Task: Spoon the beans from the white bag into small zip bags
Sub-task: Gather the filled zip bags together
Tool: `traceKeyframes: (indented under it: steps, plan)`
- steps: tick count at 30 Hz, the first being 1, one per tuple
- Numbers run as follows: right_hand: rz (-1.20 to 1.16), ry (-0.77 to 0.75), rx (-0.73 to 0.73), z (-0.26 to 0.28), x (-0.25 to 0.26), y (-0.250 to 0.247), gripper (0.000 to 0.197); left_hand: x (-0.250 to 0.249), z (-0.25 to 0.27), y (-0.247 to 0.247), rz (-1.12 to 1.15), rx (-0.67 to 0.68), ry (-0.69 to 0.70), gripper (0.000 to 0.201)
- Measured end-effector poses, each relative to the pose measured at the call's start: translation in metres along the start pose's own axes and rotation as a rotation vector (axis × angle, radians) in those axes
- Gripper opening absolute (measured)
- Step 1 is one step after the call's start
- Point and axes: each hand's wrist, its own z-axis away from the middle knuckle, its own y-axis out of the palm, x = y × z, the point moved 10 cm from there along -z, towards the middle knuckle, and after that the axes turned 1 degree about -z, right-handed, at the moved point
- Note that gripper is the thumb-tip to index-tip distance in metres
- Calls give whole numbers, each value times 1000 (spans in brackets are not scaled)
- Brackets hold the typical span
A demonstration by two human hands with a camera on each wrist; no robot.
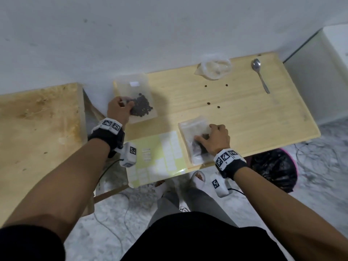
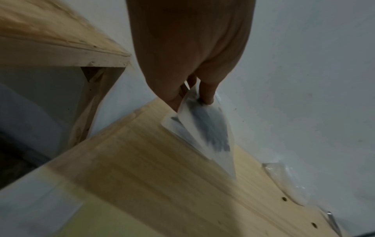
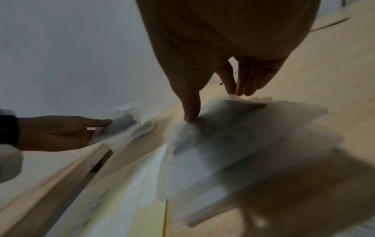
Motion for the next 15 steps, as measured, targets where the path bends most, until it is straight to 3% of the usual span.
traceKeyframes:
  steps: [7, 11, 15]
  plan:
    - [-131, 63, -66, -5, -8, -2, 62, 17, -59, 7, -129, 11, -34, 11]
    - [-208, 87, -50, -8, -12, 1, 55, -11, -57, 8, -224, -27, -24, 22]
    - [-289, 79, -49, -9, -13, 0, 43, -12, -65, 12, -291, -48, -40, 16]
